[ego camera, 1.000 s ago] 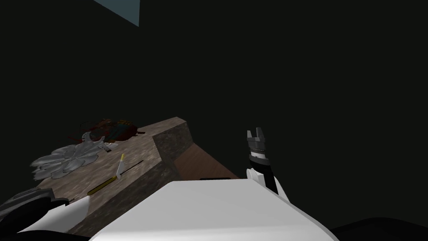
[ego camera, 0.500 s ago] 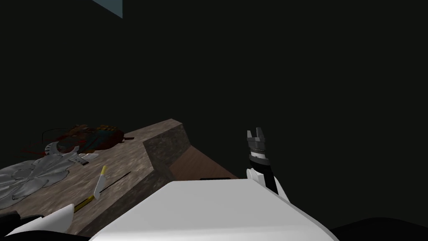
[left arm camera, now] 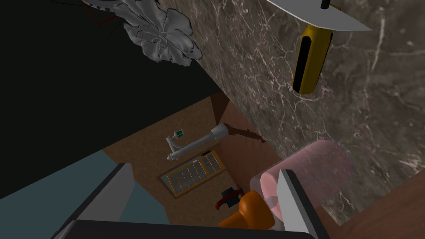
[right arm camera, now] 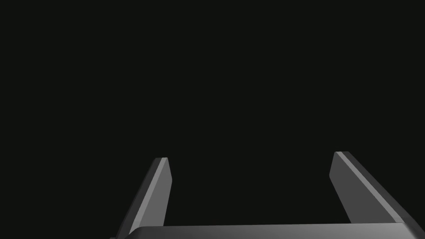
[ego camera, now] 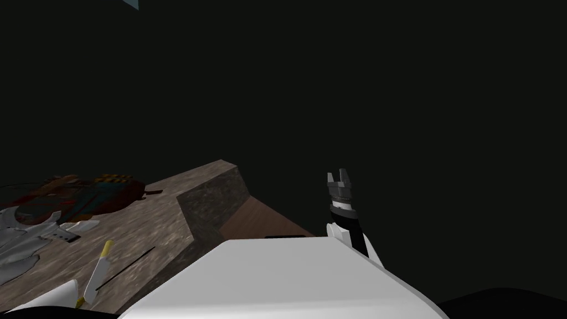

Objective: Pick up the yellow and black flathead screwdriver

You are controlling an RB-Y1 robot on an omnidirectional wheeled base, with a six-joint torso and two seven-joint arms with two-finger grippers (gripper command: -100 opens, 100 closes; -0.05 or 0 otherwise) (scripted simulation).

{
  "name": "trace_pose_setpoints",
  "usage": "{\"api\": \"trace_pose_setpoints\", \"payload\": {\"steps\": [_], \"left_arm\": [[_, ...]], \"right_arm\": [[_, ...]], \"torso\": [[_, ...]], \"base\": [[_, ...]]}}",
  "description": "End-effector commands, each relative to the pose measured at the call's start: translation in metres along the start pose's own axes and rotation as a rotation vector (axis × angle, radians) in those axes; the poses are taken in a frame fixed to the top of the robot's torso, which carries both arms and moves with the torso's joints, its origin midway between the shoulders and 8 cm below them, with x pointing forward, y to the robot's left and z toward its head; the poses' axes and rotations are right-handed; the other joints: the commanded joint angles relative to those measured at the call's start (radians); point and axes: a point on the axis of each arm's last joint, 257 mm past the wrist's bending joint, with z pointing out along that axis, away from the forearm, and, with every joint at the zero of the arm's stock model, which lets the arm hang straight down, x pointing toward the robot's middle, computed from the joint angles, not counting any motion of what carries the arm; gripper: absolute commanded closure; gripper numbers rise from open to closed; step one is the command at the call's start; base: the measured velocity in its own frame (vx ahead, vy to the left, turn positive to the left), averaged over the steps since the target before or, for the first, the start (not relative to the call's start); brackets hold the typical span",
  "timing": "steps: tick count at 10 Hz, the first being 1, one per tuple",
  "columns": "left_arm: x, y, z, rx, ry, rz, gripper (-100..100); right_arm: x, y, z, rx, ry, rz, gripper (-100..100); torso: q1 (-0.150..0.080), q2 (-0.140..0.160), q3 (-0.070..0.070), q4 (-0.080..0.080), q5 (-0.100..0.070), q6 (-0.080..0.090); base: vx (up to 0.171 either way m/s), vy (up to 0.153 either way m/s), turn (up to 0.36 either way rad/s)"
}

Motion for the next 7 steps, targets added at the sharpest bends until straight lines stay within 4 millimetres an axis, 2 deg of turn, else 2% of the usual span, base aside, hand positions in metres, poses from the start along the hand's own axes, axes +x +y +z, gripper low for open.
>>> {"api": "trace_pose_setpoints", "payload": {"steps": [1,3,4,7], "left_arm": [[-0.018,0.018,0.003,-0.067,-0.029,-0.036,-100],[-0.020,0.026,0.003,-0.096,-0.036,-0.036,-100],[-0.031,0.042,0.004,-0.150,-0.055,-0.067,-100],[-0.042,0.066,0.002,-0.236,-0.078,-0.096,-100]], "right_arm": [[0.000,0.000,0.000,0.000,0.000,0.000,0],[0.000,0.000,0.000,0.000,0.000,0.000,0],[0.000,0.000,0.000,0.000,0.000,0.000,0],[0.000,0.000,0.000,0.000,0.000,0.000,0]], "torso": [[0.000,0.000,0.000,0.000,0.000,0.000],[0.001,0.000,0.000,0.000,0.000,0.000],[-0.002,0.003,0.002,0.001,0.000,0.000],[0.001,0.001,0.000,0.000,0.000,0.000]], "base": [[0.109,0.074,-0.187],[0.052,0.055,-0.039],[0.051,0.039,-0.169],[0.070,0.076,-0.113]]}}
